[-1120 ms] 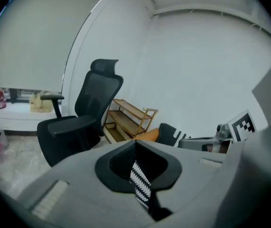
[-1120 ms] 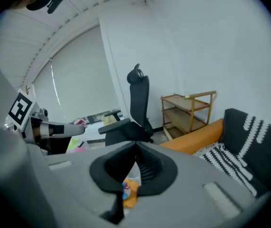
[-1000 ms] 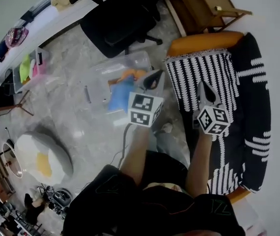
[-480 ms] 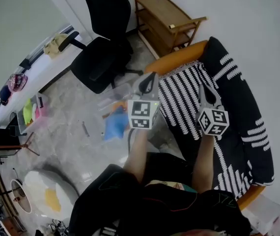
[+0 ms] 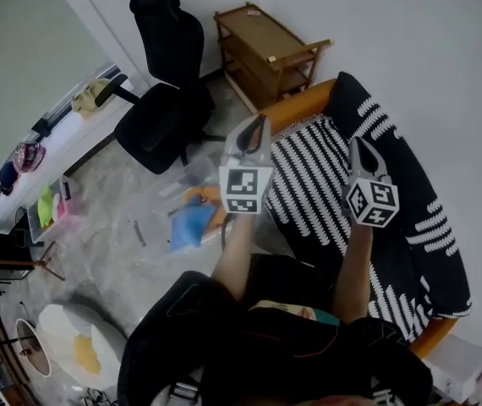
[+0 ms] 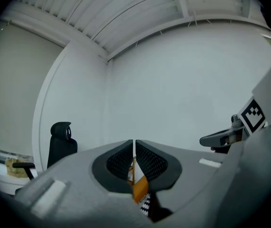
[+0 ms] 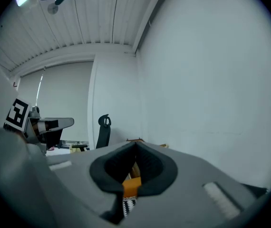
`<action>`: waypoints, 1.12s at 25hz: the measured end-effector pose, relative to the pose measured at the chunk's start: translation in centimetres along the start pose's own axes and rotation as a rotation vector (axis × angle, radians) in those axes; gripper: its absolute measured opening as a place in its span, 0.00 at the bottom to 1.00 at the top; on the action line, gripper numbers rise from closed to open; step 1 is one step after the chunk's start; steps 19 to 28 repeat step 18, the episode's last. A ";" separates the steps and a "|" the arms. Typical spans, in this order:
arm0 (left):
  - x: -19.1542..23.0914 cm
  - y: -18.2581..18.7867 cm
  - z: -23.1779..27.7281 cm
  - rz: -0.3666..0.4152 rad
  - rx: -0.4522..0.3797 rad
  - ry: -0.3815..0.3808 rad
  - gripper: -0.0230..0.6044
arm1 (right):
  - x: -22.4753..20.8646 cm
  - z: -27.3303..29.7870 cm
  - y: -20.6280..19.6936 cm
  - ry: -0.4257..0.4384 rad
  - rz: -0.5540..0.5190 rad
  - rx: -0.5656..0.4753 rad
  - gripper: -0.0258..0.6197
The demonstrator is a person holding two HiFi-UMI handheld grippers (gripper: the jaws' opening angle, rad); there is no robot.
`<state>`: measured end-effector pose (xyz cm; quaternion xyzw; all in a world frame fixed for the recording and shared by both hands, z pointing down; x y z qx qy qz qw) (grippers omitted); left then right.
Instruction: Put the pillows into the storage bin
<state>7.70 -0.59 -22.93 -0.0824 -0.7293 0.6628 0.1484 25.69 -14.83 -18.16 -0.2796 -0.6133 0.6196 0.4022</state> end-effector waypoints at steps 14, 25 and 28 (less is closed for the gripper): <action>-3.6 -1.4 1.6 0.029 0.082 -0.011 0.05 | -3.7 -2.9 -0.3 -0.056 0.005 -0.001 0.04; -4.3 -1.3 1.7 0.053 0.083 -0.015 0.05 | -4.2 -3.3 0.0 -0.062 -0.002 -0.005 0.04; -4.3 -1.3 1.7 0.053 0.083 -0.015 0.05 | -4.2 -3.3 0.0 -0.062 -0.002 -0.005 0.04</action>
Point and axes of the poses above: the fingertips, and each gripper's own axes: z forward along the fingers, x to its left, y out of its top, the point moved 1 cm from there along -z, backward along the fingers, and after that the axes turned 12 degrees about -z, right-handed, at the moved point
